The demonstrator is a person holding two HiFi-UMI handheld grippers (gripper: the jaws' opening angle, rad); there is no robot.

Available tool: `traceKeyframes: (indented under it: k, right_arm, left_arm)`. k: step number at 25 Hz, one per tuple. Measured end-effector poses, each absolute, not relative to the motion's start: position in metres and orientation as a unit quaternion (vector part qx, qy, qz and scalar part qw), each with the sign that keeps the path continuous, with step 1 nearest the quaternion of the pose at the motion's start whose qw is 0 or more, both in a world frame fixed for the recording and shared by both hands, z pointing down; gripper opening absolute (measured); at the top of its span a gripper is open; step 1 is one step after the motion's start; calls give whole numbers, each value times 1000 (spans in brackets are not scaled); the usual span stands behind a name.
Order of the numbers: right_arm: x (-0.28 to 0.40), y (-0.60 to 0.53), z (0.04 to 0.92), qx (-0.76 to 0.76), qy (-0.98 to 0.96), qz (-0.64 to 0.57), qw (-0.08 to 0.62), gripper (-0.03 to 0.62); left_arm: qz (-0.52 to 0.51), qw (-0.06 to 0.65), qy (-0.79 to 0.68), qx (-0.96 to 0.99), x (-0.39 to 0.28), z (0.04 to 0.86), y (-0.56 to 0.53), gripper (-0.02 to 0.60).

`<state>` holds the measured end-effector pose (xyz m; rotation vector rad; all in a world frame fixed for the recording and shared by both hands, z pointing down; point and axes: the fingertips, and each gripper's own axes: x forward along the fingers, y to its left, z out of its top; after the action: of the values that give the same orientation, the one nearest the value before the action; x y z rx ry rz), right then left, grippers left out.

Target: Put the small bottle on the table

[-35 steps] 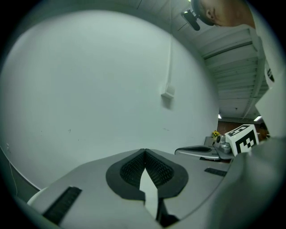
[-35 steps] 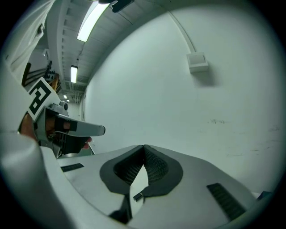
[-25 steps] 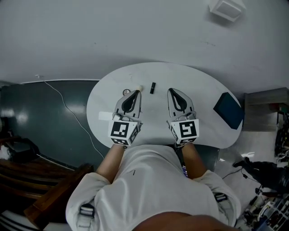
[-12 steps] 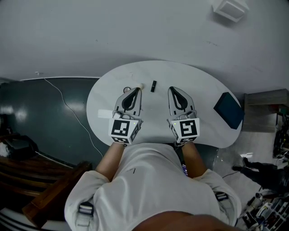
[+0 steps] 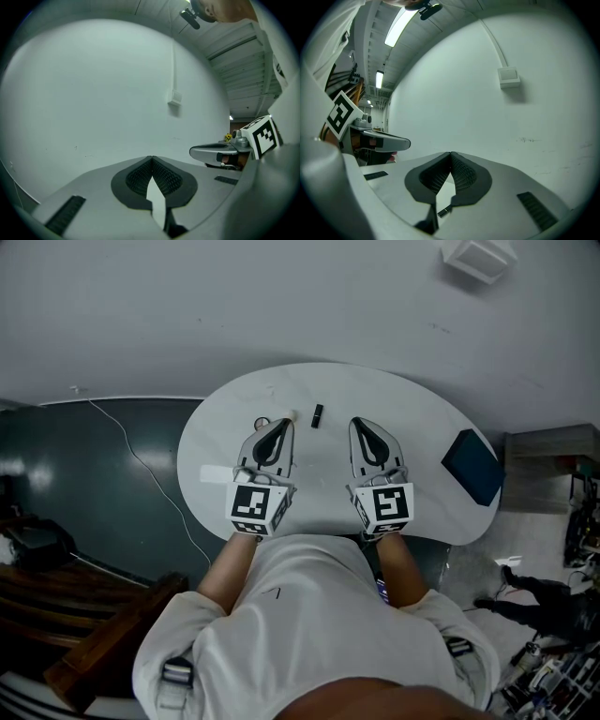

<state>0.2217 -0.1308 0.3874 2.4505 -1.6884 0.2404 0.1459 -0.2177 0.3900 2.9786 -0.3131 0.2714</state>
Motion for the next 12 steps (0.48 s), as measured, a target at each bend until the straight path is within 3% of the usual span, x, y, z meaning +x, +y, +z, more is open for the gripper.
traceKeyframes:
  k: [12]
  right_arm:
    - [221,-128,389,822,-558,81,79,-3]
  left_arm:
    - [92,70,-109,987,140,394,-219,12]
